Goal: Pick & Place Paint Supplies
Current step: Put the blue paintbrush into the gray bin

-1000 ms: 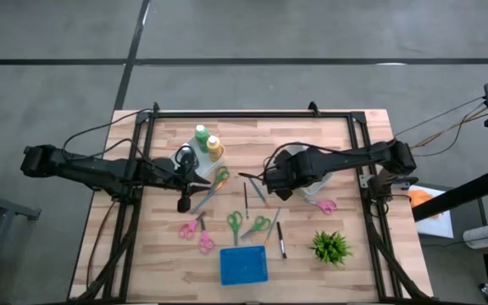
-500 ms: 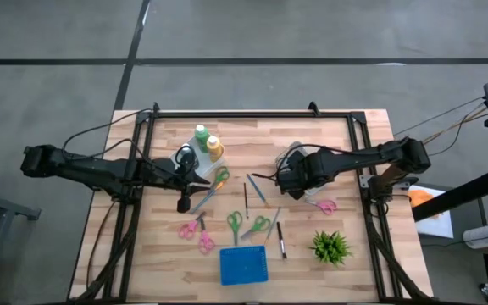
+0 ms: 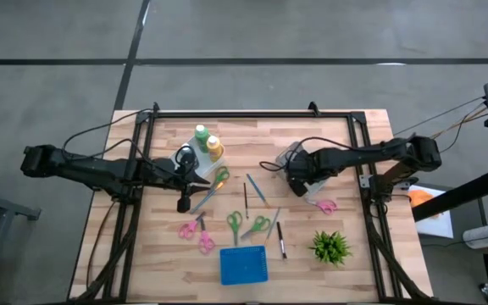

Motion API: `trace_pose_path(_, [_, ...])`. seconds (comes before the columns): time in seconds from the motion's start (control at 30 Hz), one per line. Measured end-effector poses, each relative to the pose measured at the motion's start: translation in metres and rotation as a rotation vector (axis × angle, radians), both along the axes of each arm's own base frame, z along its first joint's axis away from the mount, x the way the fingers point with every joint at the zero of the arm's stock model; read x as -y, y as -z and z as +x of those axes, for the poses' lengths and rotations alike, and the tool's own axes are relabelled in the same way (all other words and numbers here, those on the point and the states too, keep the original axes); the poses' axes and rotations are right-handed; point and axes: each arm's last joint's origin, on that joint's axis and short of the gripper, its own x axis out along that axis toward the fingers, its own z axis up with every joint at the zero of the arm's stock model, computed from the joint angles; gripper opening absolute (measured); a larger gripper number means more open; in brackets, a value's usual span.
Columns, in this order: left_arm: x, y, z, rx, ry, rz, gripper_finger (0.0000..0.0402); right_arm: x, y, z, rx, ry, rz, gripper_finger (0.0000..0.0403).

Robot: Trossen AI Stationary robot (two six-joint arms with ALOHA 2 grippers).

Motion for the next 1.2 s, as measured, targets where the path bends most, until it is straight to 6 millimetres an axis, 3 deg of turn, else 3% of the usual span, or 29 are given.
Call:
trace_pose_path(0.3, [0.0, 0.0, 0.0, -0.002, 0.0, 0.0, 0.0082, -0.001, 0.019, -0.004, 0.024, 0.0, 0.013, 0.0023])
trace_pose_path(0.77, [0.0, 0.0, 0.0, -0.004, 0.0, 0.0, 0.0082, -0.001, 0.024, -0.004, 0.045, -0.006, 0.008, 0.0026])
trace_pose_path(1.03, [0.0, 0.0, 0.0, -0.005, 0.0, 0.0, 0.0082, -0.001, 0.025, -0.004, 0.049, -0.001, 0.007, 0.0094])
trace_pose_path(1.2, [0.0, 0.0, 0.0, -0.004, 0.0, 0.0, 0.0082, -0.001, 0.024, -0.004, 0.052, -0.001, 0.007, 0.011])
